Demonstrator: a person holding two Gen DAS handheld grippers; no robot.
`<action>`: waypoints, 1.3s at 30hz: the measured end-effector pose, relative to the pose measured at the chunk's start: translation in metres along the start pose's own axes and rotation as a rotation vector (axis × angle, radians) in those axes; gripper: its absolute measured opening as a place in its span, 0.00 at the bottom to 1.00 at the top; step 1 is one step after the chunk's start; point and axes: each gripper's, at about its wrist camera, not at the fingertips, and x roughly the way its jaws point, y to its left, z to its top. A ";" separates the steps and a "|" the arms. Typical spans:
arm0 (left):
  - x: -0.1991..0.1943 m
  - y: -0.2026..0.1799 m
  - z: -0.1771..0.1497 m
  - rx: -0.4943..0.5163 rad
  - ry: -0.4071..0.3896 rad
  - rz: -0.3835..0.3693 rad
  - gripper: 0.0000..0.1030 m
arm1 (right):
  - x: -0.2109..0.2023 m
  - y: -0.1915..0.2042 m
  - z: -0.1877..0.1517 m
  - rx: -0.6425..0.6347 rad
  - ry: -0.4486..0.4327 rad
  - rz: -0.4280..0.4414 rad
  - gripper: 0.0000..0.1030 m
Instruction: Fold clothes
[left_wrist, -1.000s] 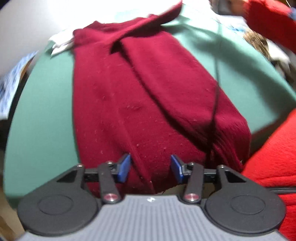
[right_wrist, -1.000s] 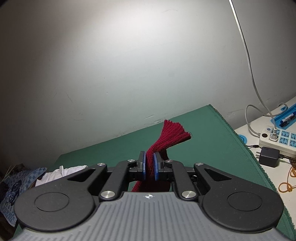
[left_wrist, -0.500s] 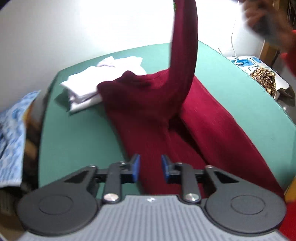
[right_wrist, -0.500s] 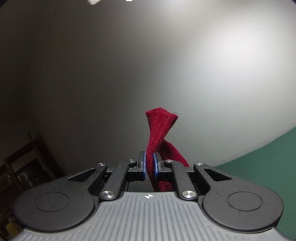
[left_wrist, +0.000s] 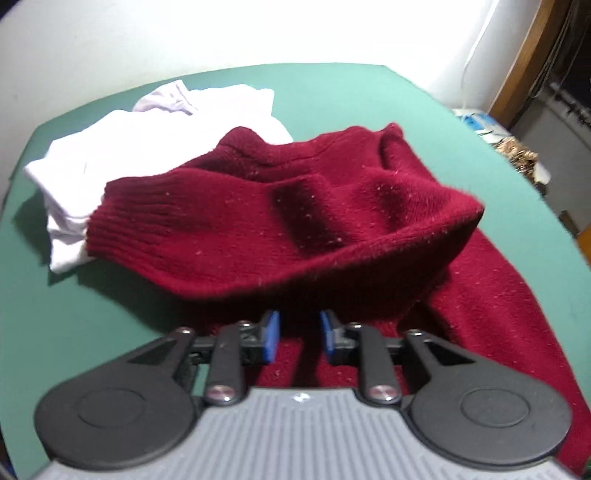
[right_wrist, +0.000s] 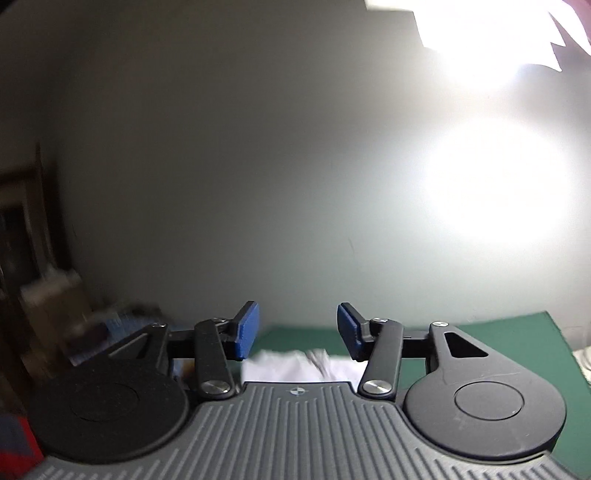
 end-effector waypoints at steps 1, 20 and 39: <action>-0.005 0.000 -0.005 0.002 -0.011 -0.007 0.28 | 0.012 0.011 -0.018 -0.061 0.072 -0.031 0.45; -0.125 0.034 -0.133 -0.202 -0.109 0.124 0.55 | 0.241 0.144 -0.125 -0.607 0.427 -0.027 0.50; -0.062 0.020 -0.050 0.014 -0.050 -0.130 0.49 | 0.073 -0.004 0.058 0.334 -0.053 0.289 0.07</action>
